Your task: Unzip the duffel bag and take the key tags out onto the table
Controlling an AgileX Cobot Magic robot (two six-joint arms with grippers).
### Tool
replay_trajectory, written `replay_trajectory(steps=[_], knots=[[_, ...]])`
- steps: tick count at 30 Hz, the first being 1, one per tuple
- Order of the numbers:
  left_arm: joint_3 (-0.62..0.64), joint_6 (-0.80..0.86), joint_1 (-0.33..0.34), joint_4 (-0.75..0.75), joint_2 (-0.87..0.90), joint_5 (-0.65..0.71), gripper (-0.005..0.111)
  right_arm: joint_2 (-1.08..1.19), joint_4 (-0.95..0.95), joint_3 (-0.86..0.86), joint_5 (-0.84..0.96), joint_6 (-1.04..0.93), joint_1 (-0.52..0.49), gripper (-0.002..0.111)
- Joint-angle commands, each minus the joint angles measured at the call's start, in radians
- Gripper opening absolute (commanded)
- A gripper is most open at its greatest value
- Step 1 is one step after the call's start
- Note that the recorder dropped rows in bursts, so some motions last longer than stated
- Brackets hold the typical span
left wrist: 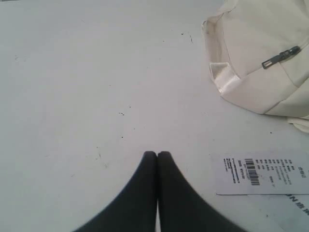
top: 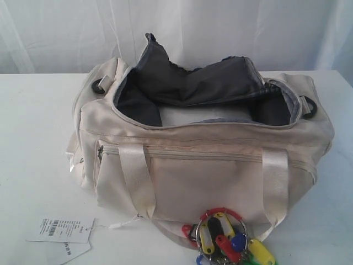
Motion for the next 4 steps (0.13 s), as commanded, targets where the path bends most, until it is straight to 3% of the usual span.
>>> replay_trajectory(steps=[1,4], knots=[[0.003,-0.001,0.001,-0.006,-0.004,0.0,0.0,-0.007,-0.006,0.003,0.0,0.0,0.003,0.0],[0.003,-0.001,0.001,-0.006,-0.004,0.0,0.0,-0.007,-0.006,0.003,0.0,0.0,0.003,0.0]])
